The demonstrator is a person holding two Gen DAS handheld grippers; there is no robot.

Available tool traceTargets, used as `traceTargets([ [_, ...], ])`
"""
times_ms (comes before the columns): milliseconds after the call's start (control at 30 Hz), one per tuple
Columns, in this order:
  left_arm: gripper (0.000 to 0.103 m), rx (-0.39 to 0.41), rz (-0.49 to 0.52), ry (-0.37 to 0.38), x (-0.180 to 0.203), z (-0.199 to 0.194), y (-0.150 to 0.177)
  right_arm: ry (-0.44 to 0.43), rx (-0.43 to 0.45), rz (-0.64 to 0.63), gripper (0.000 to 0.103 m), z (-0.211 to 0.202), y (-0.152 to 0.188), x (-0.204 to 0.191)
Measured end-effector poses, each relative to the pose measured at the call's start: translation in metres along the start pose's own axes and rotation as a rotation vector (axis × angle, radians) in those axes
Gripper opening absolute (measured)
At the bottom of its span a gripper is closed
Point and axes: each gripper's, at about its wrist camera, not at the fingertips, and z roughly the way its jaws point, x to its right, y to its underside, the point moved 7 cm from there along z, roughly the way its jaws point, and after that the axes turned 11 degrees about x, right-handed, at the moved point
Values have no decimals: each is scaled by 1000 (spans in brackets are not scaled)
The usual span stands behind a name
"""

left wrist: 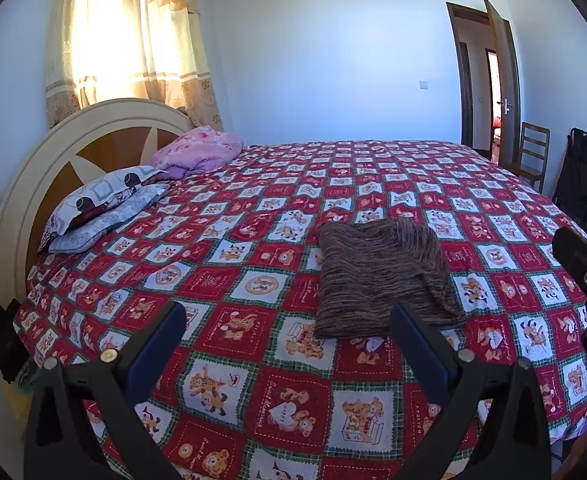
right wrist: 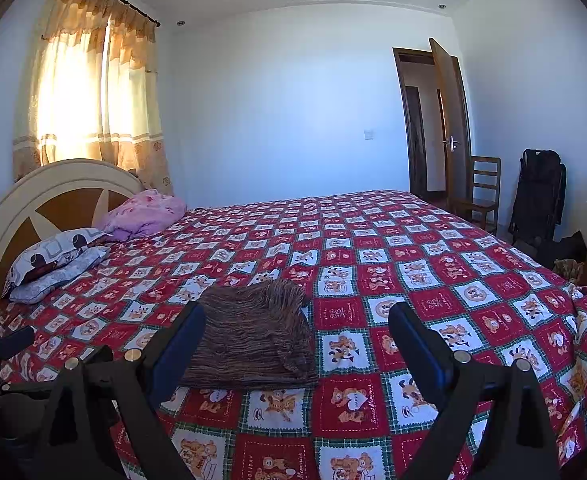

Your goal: Fold small clothes

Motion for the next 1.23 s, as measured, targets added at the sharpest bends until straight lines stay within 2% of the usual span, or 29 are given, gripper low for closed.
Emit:
traceTargets([
  [400,103,8,-5,8,3,-3,-3,0,2,-8,93,-1,-1,-2],
  [667,103,-21,-21,11,2,1,1,1,-6,-12,93,-2,3,-6],
  [933,103,-29,-68,57,0,4,5,-1,-19,-17,93,-1,8,-7],
  [1233,103,-55,-75,31,-16,16,10,1,-20,-17,93,-1,8,-7],
])
